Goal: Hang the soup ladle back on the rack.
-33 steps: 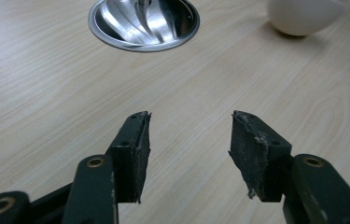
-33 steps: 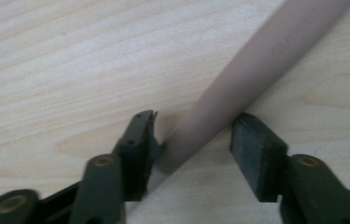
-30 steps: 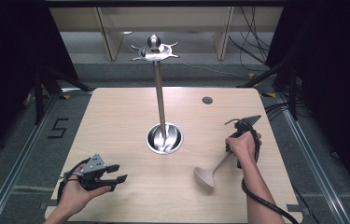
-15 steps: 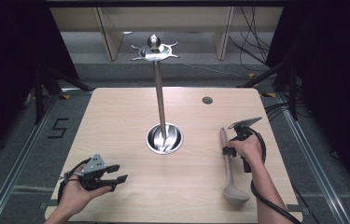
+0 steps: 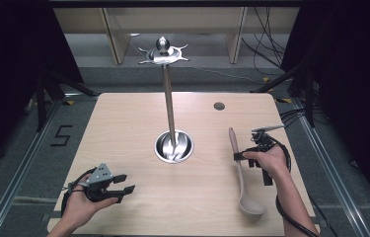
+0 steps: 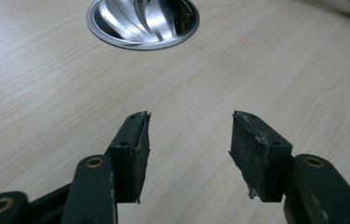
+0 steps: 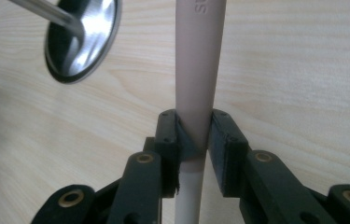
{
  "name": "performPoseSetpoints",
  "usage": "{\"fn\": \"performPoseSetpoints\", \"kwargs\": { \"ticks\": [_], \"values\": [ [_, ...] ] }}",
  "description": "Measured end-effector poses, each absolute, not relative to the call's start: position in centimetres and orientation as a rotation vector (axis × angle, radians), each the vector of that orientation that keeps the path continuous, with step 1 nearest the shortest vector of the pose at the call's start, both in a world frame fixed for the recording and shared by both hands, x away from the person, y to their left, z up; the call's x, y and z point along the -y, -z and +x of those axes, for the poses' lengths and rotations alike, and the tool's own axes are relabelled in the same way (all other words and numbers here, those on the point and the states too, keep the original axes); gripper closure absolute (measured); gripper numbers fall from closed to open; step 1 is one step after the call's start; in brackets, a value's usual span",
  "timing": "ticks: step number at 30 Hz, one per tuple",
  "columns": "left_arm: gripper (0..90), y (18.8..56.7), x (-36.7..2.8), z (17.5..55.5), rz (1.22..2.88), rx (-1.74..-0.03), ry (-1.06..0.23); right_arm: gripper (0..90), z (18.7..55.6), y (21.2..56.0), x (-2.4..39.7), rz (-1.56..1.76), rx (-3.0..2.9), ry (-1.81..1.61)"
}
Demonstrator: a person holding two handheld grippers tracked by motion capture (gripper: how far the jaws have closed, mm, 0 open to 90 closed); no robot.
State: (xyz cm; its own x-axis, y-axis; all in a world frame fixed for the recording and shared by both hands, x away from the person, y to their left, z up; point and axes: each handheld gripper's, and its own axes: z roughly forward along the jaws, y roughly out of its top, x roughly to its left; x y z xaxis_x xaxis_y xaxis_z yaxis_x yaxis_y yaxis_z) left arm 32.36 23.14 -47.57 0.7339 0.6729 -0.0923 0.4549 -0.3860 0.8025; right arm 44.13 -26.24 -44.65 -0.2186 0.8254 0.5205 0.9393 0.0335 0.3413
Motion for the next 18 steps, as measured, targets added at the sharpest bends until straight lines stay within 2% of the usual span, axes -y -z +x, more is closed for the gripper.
{"fn": "performPoseSetpoints", "kwargs": {
  "ticks": [18],
  "values": [
    [46.2,47.5,-23.1,32.3,2.052,-0.851,-0.323,74.7,40.6,42.4,27.1,-1.508,2.372,1.417]
  ]
}}
